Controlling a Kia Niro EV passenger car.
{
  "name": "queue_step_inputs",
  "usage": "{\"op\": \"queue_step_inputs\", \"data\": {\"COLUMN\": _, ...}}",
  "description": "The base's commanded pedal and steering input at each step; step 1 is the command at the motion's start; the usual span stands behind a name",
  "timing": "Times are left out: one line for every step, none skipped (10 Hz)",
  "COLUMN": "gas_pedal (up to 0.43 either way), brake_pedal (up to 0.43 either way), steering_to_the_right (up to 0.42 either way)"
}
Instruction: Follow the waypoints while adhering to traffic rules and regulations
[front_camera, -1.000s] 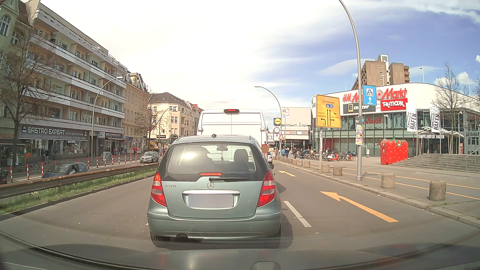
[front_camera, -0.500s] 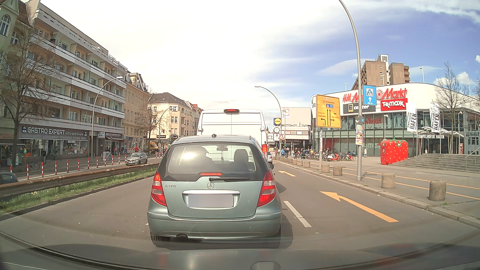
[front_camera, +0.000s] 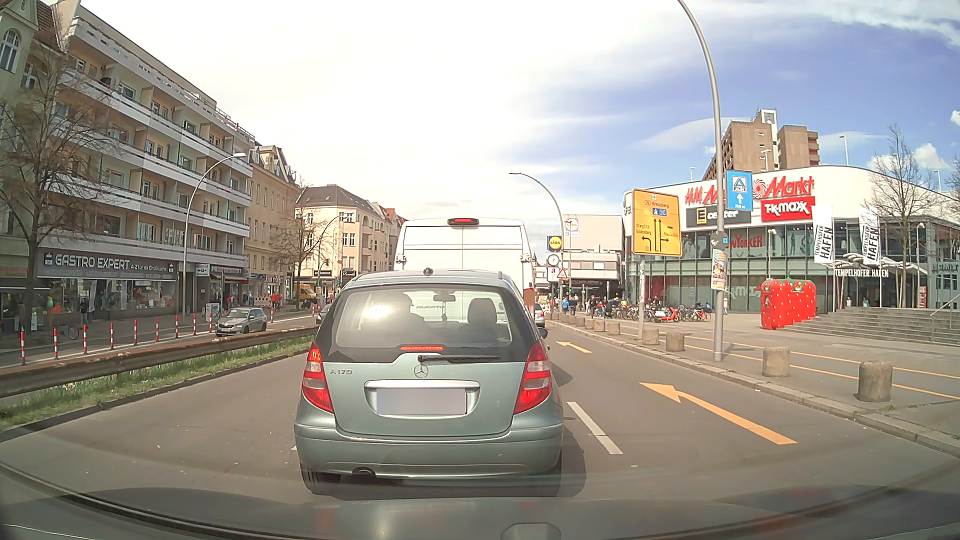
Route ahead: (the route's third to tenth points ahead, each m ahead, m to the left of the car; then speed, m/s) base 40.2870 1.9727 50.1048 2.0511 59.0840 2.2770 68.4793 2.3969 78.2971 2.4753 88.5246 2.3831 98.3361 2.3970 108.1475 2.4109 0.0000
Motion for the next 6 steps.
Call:
{"op": "queue_step_inputs", "data": {"gas_pedal": 0.000, "brake_pedal": 0.415, "steering_to_the_right": -0.012}}
{"op": "queue_step_inputs", "data": {"gas_pedal": 0.000, "brake_pedal": 0.421, "steering_to_the_right": -0.012}}
{"op": "queue_step_inputs", "data": {"gas_pedal": 0.000, "brake_pedal": 0.415, "steering_to_the_right": -0.012}}
{"op": "queue_step_inputs", "data": {"gas_pedal": 0.000, "brake_pedal": 0.415, "steering_to_the_right": -0.012}}
{"op": "queue_step_inputs", "data": {"gas_pedal": 0.000, "brake_pedal": 0.415, "steering_to_the_right": -0.012}}
{"op": "queue_step_inputs", "data": {"gas_pedal": 0.000, "brake_pedal": 0.415, "steering_to_the_right": -0.012}}
